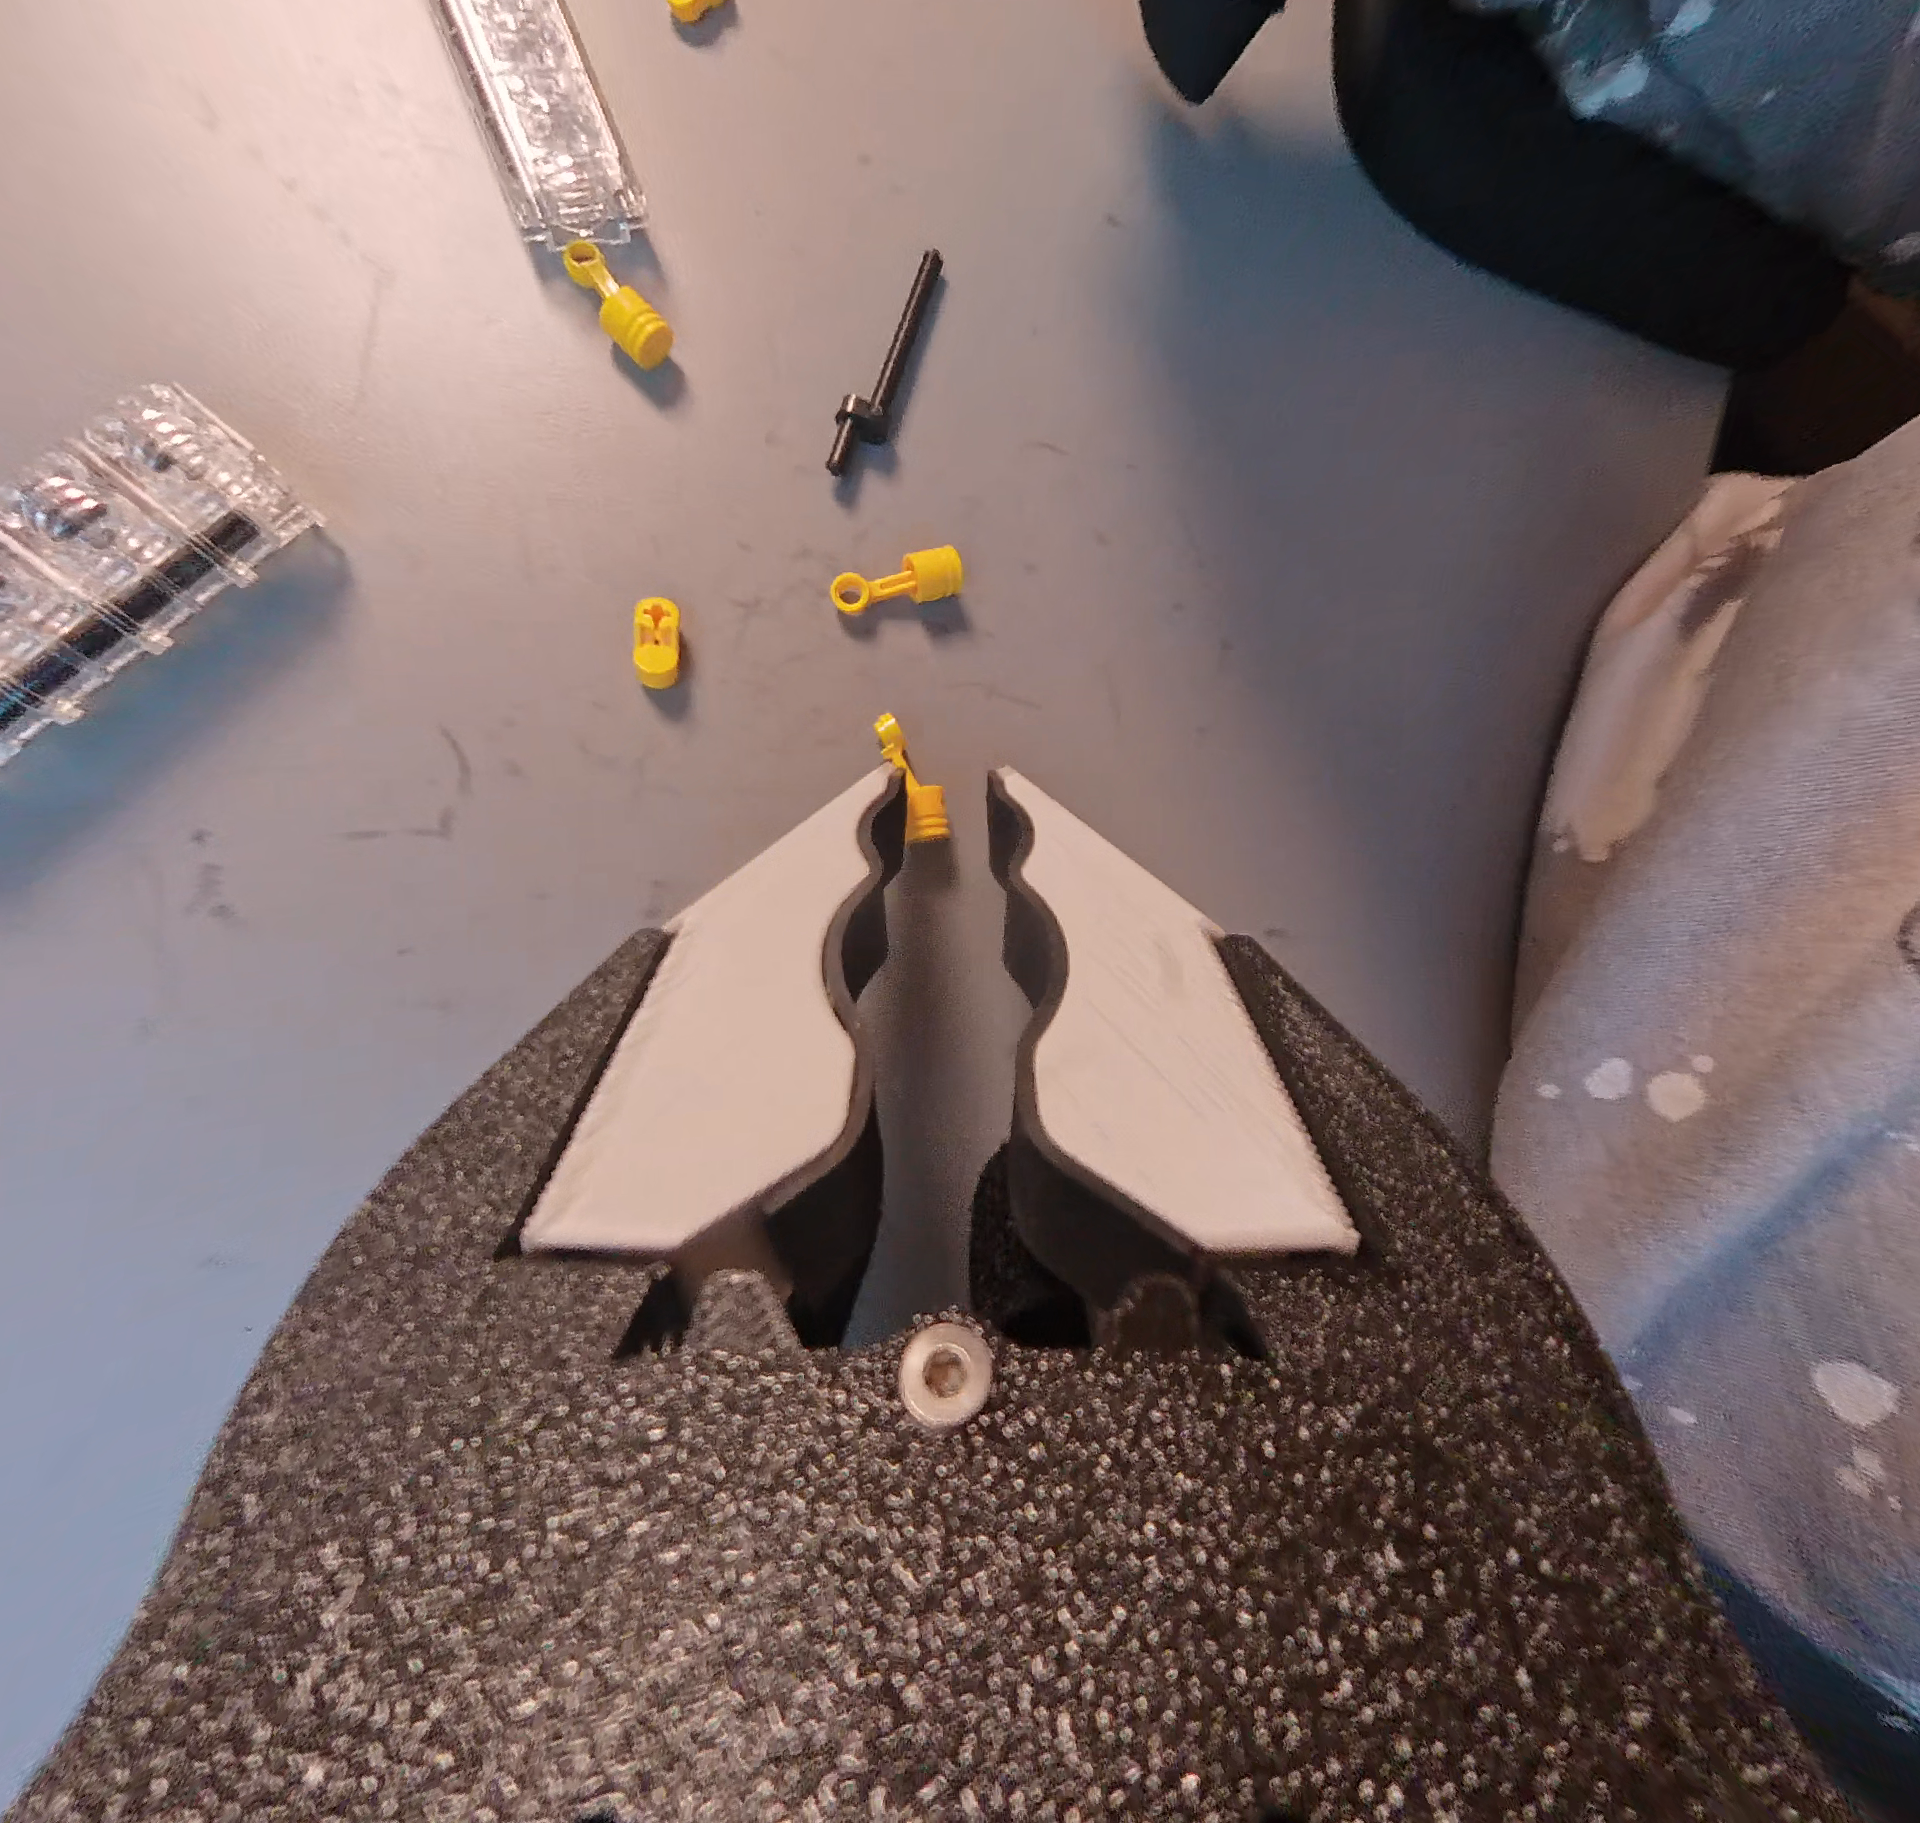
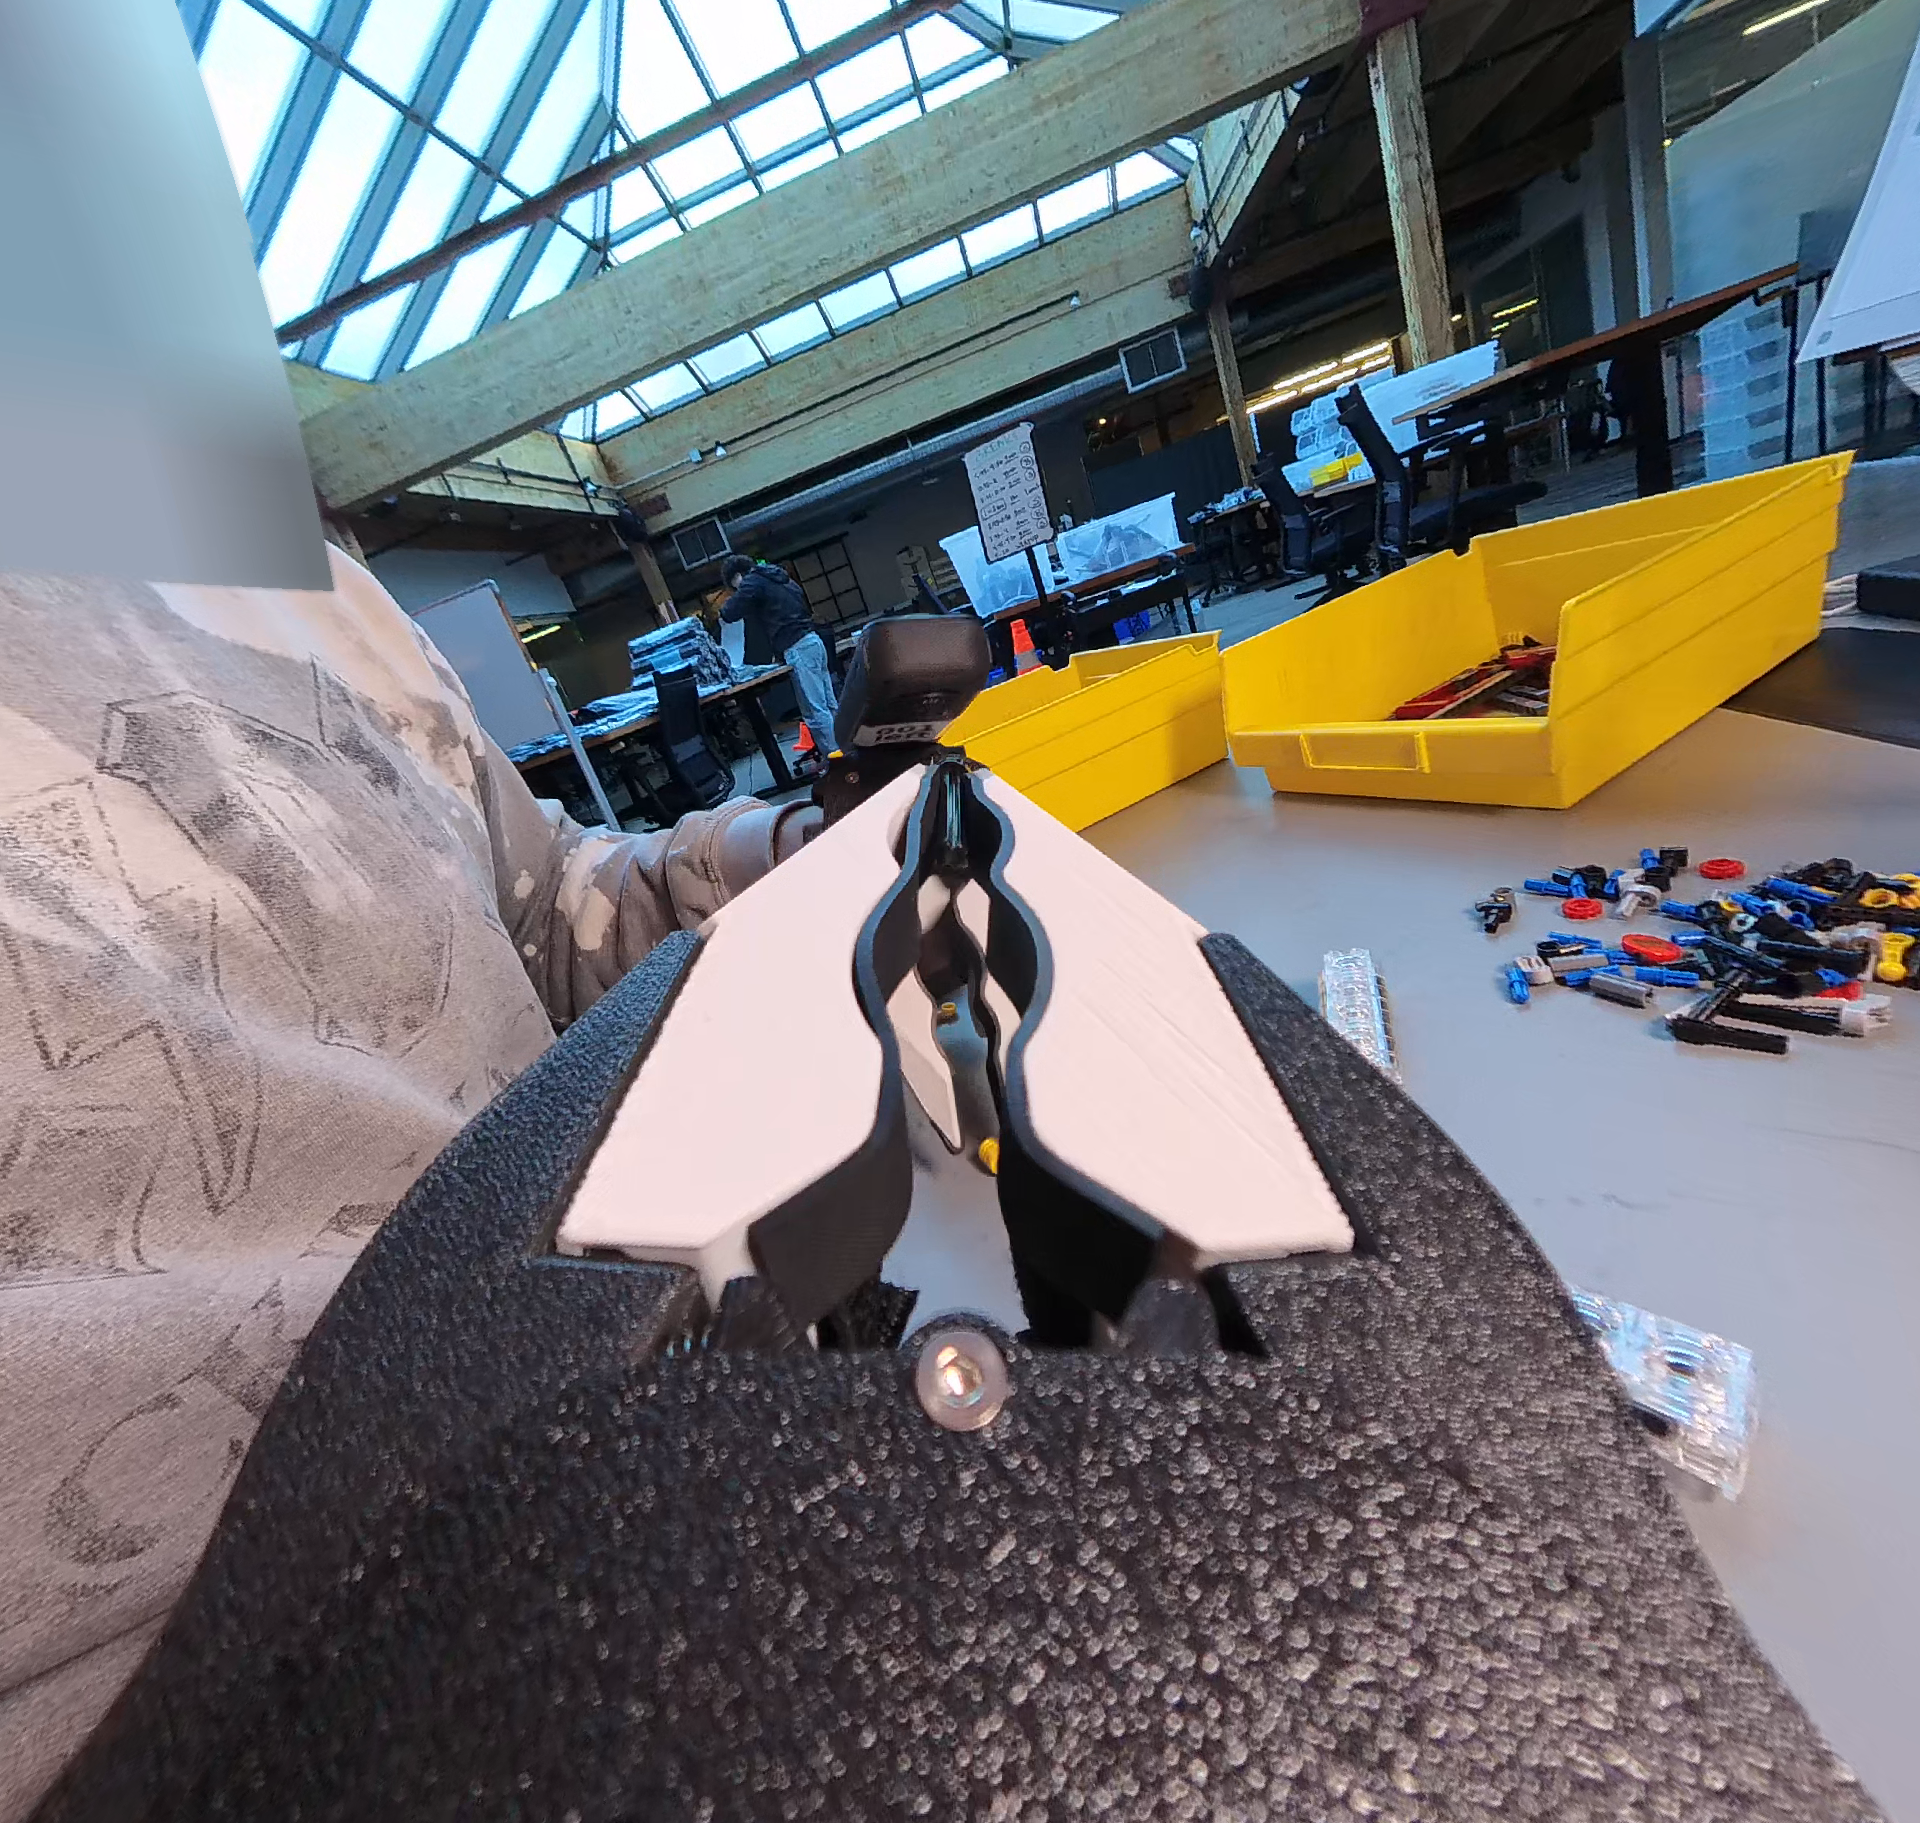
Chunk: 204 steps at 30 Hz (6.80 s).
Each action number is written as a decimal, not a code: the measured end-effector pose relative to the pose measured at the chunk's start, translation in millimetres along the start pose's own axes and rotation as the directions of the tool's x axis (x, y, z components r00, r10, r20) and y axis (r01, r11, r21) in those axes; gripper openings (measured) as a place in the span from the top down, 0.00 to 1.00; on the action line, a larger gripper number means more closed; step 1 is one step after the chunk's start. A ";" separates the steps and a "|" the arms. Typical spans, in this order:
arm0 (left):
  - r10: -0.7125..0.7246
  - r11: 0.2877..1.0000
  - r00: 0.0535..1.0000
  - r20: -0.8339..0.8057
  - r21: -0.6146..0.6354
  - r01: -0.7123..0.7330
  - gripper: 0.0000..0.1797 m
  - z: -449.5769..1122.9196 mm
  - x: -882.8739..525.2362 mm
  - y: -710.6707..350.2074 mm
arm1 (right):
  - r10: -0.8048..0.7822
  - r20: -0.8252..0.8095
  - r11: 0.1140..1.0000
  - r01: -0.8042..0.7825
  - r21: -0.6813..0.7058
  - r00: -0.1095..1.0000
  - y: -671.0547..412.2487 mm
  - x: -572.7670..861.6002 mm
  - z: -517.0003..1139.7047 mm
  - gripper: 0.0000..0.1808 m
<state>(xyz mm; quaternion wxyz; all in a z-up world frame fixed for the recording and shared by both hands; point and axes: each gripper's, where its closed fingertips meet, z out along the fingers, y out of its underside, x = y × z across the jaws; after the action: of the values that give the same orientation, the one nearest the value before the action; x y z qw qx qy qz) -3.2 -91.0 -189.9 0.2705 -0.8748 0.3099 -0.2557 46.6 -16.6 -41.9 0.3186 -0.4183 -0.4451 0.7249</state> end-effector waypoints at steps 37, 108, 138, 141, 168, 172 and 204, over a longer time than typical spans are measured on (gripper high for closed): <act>-0.059 0.988 0.996 0.067 0.148 0.048 1.00 -6.4 -11.2 -31.4 | -0.021 0.006 0.999 0.021 -0.046 1.000 6.0 -3.6 2.3 0.98; 0.568 0.373 0.057 0.821 -0.195 -0.907 1.00 -104.3 9.0 -133.0 | 0.319 -0.107 0.904 -0.268 0.333 0.942 5.3 3.3 59.3 0.99; 0.127 0.991 0.983 0.131 0.019 -0.130 0.91 53.2 -62.3 -75.8 | -0.088 -0.342 0.975 0.152 0.165 0.936 -34.0 33.5 -29.8 0.98; 0.145 0.989 0.978 0.152 -0.011 -0.145 0.94 56.4 -66.1 -74.1 | -0.073 -0.335 0.977 0.135 0.166 0.939 -32.6 34.2 -29.6 0.99; 0.142 0.980 0.982 0.121 -0.156 -0.122 0.97 40.1 -75.2 -65.6 | -0.060 -0.322 0.981 0.115 0.155 0.945 -29.5 34.5 -29.5 0.98; 0.172 0.972 0.978 0.122 -0.185 -0.147 0.97 36.9 -77.8 -61.4 | -0.057 -0.317 0.981 0.112 0.157 0.947 -29.8 33.5 -29.2 0.98; 0.130 0.970 0.985 0.113 -0.221 -0.103 0.96 28.3 -86.3 -48.7 | -0.054 -0.300 0.983 0.104 0.151 0.952 -28.9 30.7 -27.8 0.99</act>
<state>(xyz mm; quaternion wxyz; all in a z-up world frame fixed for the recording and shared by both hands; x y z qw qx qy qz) -24.6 8.9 -203.7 0.2084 -0.8935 0.3690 -0.1486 60.2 31.1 -32.5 0.4438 -0.4758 -0.3474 0.6753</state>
